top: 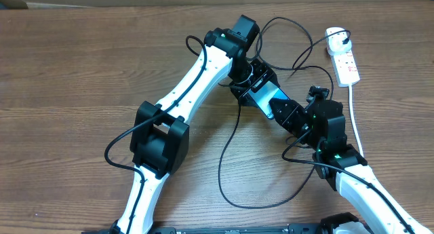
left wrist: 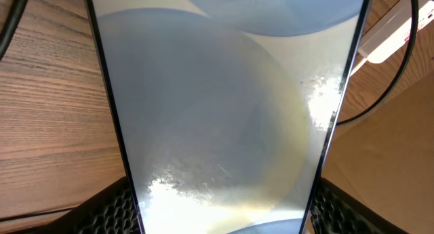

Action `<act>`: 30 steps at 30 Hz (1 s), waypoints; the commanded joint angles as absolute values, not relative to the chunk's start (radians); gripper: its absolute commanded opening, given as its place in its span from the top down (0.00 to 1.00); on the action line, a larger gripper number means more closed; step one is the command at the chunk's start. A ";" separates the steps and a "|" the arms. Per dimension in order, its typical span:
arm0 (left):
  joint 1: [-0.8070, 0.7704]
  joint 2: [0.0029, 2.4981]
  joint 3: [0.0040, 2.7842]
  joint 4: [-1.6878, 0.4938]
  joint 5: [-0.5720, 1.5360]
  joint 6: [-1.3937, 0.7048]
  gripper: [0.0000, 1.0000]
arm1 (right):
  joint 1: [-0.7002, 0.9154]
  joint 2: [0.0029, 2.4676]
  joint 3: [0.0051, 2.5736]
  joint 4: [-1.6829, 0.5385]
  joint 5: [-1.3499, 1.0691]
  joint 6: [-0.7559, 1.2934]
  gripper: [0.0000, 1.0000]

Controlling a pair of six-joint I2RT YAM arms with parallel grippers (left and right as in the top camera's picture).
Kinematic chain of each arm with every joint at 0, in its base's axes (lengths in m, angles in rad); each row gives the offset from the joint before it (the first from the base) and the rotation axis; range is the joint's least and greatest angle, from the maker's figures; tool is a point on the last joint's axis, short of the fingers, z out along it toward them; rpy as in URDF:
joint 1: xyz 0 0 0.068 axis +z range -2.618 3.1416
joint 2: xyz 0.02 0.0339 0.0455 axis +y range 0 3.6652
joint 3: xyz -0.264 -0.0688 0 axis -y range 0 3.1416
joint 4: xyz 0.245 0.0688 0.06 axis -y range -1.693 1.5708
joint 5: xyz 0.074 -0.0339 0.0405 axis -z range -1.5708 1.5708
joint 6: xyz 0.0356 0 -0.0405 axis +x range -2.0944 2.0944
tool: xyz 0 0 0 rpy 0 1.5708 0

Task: Plug charger to phone and switch on socket

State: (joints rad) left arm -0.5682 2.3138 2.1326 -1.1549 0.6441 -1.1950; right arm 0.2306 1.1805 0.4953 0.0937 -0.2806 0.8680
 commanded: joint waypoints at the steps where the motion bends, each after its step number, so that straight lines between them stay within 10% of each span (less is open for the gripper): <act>1: -0.579 2.305 2.163 -1.151 0.654 -1.178 0.28 | 0.236 1.180 0.506 0.098 -0.270 0.868 0.76; 30: -0.585 2.305 2.163 -1.151 0.655 -1.174 0.27 | 0.236 1.180 0.506 0.094 -0.262 0.868 0.88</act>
State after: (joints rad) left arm -0.5766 2.3138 2.1326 -1.1549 0.6422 -1.1950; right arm 0.2310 1.1805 0.4953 0.0895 -0.2749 0.8692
